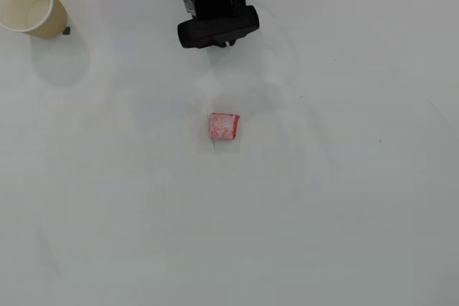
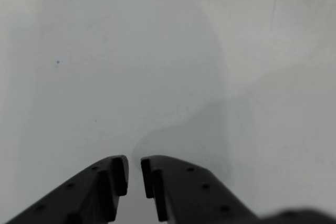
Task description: Pick up the cube and drop it in the cup.
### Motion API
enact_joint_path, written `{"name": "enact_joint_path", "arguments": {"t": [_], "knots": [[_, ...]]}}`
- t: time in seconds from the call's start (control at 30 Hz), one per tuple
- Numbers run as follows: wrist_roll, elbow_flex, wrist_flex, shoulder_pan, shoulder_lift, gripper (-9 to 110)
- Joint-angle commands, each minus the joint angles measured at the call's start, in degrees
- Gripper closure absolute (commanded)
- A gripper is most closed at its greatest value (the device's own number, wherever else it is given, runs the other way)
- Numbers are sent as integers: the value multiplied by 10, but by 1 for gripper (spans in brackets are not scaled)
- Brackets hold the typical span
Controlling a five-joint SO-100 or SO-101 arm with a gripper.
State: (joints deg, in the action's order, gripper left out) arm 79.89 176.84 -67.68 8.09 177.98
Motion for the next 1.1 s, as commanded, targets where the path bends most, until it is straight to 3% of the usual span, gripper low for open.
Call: {"name": "enact_joint_path", "arguments": {"t": [0.0,0.53,1.07], "knots": [[7,20,-1,4,17,101],[3,20,0,34,18,101],[2,21,165,11,18,101]]}}
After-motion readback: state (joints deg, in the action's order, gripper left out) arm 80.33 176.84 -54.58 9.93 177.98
